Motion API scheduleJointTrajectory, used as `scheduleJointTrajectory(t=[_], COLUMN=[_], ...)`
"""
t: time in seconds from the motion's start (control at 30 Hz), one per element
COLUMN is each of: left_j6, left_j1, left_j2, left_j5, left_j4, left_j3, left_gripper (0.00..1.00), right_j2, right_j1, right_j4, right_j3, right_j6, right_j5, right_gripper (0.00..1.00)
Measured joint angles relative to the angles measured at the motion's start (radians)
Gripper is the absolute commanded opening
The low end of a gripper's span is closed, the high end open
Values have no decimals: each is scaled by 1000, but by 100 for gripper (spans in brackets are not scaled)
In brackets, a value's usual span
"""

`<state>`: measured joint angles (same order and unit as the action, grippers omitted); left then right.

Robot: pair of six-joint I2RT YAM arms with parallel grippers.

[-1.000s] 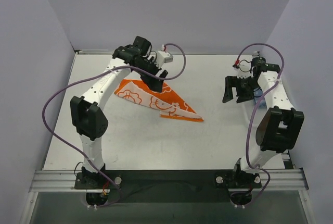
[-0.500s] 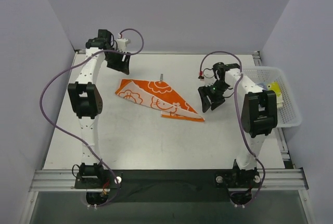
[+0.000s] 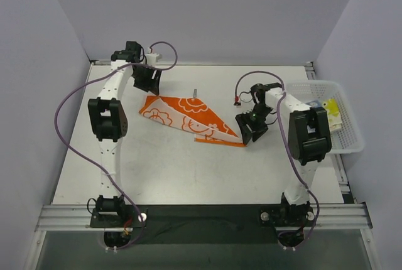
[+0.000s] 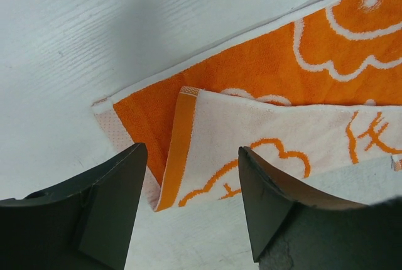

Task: Roll the towels
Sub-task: Flatten the towel

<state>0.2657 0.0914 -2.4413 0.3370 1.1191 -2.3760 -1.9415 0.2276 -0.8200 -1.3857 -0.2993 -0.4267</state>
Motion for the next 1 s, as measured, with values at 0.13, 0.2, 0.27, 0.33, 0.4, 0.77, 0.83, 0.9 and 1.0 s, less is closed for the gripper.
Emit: scheduleJointTrajectory(t=[0.13, 0.2, 0.27, 0.33, 0.4, 0.77, 0.83, 0.9, 1.0], left_j6=[-4, -5, -8, -10, -10, 6, 6, 8, 9], left_j1=[1, 3, 8, 14, 23, 40, 40, 40, 40], left_j2=[-2, -10, -23, -37, -55, -97, -97, -96, -96], left_j5=[0, 0, -1, -11, -23, -49, -44, -35, -26], left_j4=[-1, -2, -3, -7, -12, -36, -38, -41, -43], left_j3=[0, 0, 0, 0, 0, 0, 0, 0, 0], left_gripper=[67, 66, 66, 65, 62, 28, 15, 0, 0], right_j2=[0, 0, -2, -6, -18, -56, -56, -56, -55], right_j1=[13, 20, 28, 31, 36, 36, 36, 36, 32], right_j4=[-3, -3, -3, -3, -3, -3, -3, -4, -4], right_j3=[19, 20, 20, 20, 20, 23, 23, 23, 23], right_j6=[-19, -24, -27, -30, -34, -39, -39, -39, -39], right_j5=[-1, -2, -1, 1, 4, 37, 42, 47, 56], right_gripper=[47, 43, 41, 35, 27, 0, 0, 0, 0])
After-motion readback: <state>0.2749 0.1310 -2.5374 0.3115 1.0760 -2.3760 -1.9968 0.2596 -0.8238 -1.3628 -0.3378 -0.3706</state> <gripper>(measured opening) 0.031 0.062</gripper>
